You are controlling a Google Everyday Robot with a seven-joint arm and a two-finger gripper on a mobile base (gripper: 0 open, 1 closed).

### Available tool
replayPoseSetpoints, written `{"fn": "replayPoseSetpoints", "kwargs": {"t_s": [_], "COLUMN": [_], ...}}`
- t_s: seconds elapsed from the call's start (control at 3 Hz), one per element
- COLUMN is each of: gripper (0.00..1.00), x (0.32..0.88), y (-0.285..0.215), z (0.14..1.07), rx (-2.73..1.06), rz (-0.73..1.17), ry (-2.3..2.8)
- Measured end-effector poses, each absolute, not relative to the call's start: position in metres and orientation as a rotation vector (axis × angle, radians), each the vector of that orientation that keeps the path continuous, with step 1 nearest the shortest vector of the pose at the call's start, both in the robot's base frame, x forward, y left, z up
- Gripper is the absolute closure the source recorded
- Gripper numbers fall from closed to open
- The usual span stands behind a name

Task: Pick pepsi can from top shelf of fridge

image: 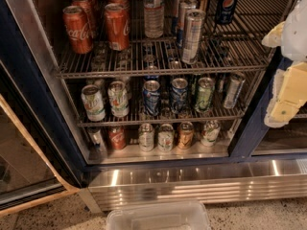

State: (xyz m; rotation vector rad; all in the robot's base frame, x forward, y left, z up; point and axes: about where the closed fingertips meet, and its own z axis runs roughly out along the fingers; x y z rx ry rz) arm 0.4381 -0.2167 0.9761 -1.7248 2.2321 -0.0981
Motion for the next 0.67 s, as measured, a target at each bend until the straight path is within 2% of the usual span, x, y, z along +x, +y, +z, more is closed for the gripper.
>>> {"fn": "replayPoseSetpoints", "kwargs": {"t_s": [0.67], "gripper": [0.00], "x": [0.4450], "y": [-0.2137], "z": [0.9766], "rx": [-1.703], "rz": [-0.106], "ry": [2.206]}}
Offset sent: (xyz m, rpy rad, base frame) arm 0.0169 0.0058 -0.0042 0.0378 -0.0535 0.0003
